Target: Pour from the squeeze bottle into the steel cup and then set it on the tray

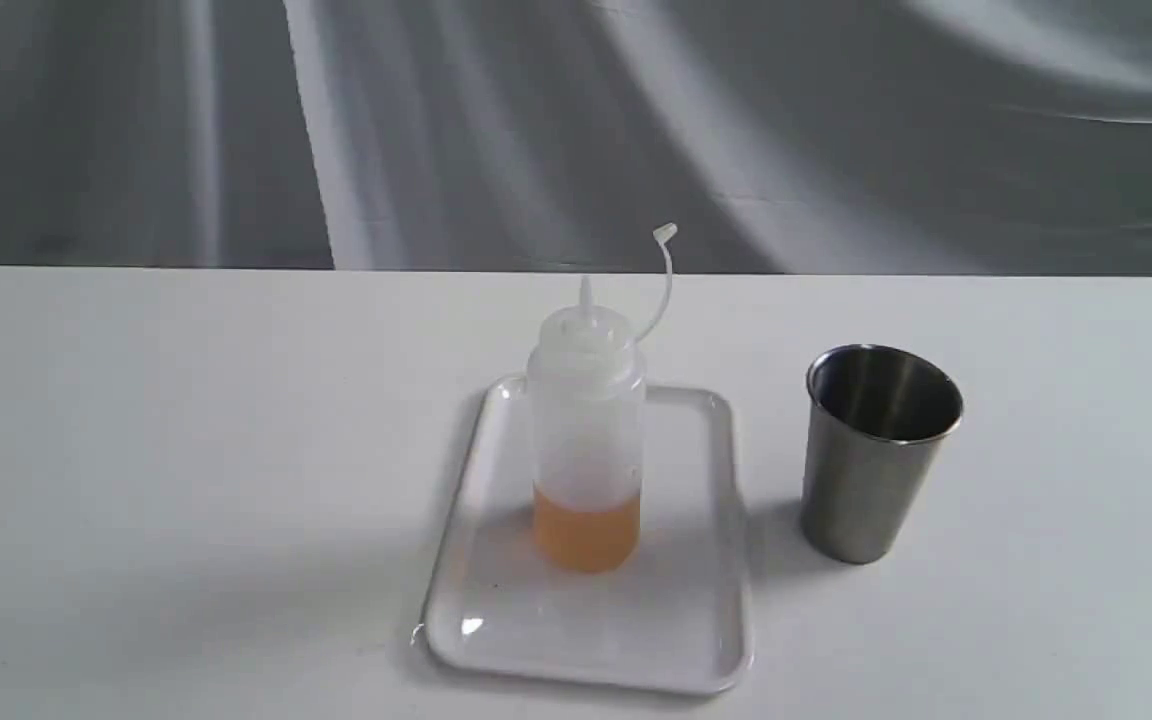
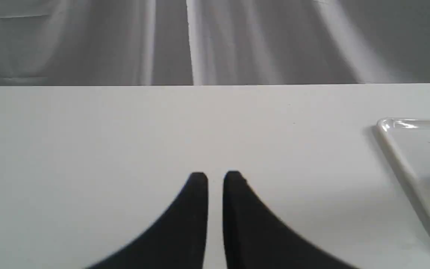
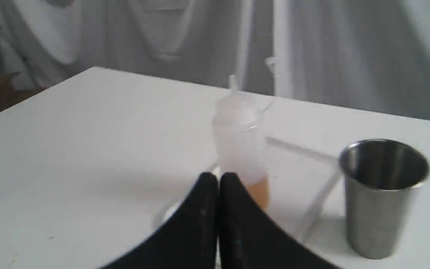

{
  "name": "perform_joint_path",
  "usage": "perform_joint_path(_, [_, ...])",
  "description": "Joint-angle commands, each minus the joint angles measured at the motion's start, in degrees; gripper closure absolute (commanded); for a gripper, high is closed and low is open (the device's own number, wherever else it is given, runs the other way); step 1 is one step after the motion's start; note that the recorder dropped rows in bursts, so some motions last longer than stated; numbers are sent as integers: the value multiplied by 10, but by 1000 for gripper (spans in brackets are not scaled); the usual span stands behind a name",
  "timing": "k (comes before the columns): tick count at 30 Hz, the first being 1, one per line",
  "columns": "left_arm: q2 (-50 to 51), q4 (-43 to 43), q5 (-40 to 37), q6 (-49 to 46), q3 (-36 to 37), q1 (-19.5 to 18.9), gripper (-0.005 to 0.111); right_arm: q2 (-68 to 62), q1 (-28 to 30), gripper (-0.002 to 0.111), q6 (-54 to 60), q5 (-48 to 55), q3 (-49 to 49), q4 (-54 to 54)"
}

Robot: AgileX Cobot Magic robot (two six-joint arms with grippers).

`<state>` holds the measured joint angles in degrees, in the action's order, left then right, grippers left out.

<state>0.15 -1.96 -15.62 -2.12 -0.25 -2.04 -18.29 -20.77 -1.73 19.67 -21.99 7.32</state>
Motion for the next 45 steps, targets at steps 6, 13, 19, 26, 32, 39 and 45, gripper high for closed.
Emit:
perform_joint_path(6, [-1,0,4,0,3,3,98,77,143,108,7,-36,48,4])
perform_joint_path(13, [-1,0,4,0,3,3,98,139,228,108,17,-61,116,4])
perform_joint_path(19, [-1,0,4,3,3,3,98,183,255,108,26,-110,177,8])
perform_joint_path(26, [-1,0,4,3,3,3,98,183,286,108,47,-157,220,7])
perform_joint_path(32, [-1,0,4,1,3,3,98,183,287,108,103,-154,220,-5])
perform_joint_path(39, [-1,0,4,1,3,3,98,183,287,108,151,-82,220,-9])
perform_joint_path(45, [-1,0,4,3,3,3,98,183,287,108,150,-25,220,-9])
